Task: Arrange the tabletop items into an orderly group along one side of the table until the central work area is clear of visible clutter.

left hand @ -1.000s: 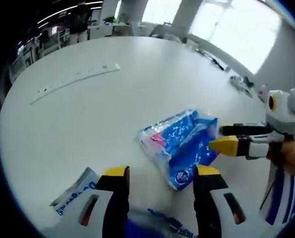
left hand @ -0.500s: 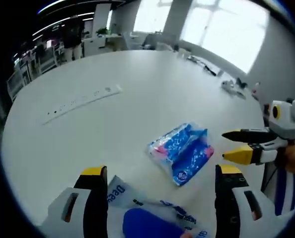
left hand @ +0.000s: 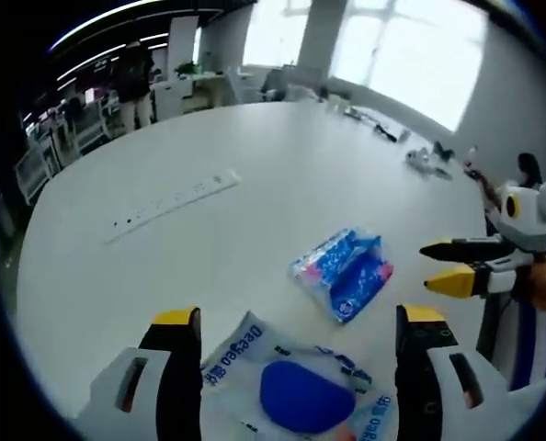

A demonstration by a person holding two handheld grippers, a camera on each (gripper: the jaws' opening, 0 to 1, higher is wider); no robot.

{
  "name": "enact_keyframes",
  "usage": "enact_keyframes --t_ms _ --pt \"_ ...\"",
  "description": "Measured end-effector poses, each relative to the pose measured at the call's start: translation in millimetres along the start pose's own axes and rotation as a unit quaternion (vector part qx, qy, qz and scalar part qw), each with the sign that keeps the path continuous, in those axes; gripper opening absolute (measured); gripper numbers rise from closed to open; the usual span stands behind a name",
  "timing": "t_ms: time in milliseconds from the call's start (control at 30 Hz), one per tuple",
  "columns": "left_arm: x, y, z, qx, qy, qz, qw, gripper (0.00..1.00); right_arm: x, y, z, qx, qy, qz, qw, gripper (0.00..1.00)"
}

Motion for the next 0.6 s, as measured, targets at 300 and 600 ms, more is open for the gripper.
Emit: enact_keyframes --t_ms 300,600 --pt "20.4 3.8 10 0.016 -0.013 -0.018 0.9996 0.81 23 6.5 3 0.007 -0.021 -0.002 0.9998 0.52" --pt "36.7 2.8 20 0.023 0.0 -0.018 0.9996 0.78 28 14.5 -11 0.03 -0.037 0.001 0.9989 0.5"
Point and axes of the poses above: the point that each gripper's makers call its tool centre point, and the gripper's own axes: z roughly backward along the fingers, x roughly to its left, y roughly out of its underside, the point moved 8 cm from there along z, roughly backward along the fingers, and after that the axes turned 9 degrees about z, right-handed, at the moved point
